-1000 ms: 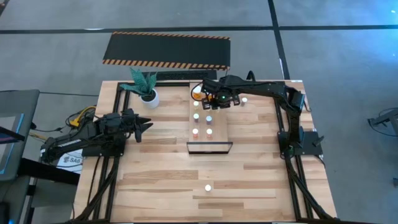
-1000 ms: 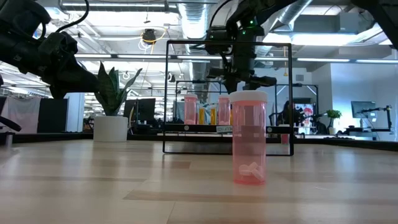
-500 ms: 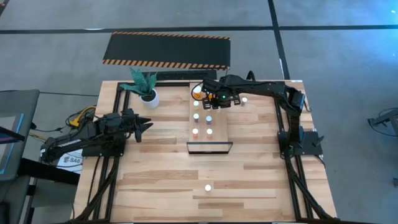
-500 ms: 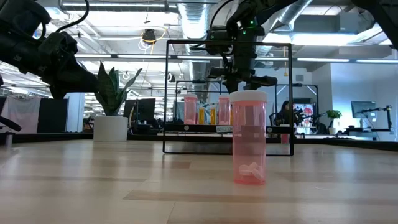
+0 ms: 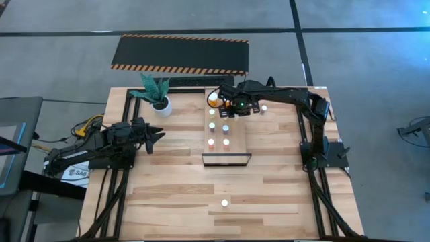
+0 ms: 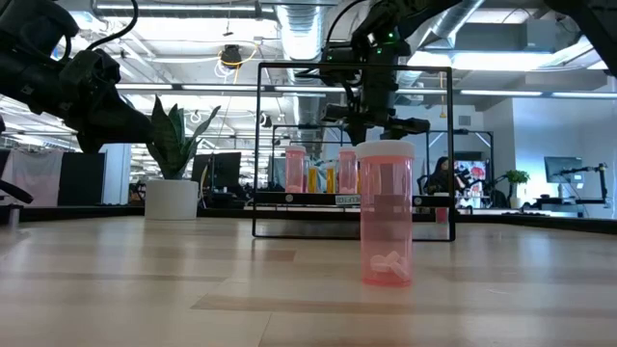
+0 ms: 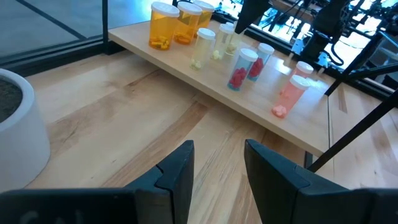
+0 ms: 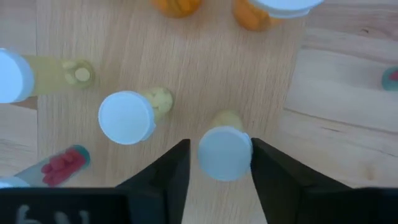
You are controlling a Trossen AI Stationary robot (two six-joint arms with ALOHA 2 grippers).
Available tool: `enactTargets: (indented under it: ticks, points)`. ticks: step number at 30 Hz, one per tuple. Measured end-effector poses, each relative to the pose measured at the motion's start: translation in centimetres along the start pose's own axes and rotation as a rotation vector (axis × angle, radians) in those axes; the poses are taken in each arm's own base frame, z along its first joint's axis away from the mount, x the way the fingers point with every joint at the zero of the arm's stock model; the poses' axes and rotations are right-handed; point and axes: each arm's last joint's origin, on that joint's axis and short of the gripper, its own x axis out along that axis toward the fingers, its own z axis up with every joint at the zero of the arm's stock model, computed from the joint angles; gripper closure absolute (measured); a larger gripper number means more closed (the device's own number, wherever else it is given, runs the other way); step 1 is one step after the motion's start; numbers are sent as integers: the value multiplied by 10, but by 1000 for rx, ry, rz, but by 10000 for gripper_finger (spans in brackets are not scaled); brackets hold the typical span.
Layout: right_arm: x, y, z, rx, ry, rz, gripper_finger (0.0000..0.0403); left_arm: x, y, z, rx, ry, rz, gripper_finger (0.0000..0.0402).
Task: Pick and place medicine bottles onto shelf by color
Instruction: Put the small yellow pill bottle on the shelf aligned with the other small yellow pill bottles, then put the small blue pill bottle on the shelf aligned with the other small blue pill bottles
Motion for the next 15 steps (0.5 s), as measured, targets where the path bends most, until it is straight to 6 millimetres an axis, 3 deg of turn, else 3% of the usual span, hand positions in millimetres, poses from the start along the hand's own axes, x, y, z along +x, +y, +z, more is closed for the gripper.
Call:
enactTargets:
  ticks: [8, 15]
  points:
    - [-1, -3, 2, 3, 6, -13, 168, 0, 0, 0, 0, 0, 0, 274]
    - [-10, -11, 2, 13, 21, -32, 158, 0, 0, 0, 0, 0, 0, 274]
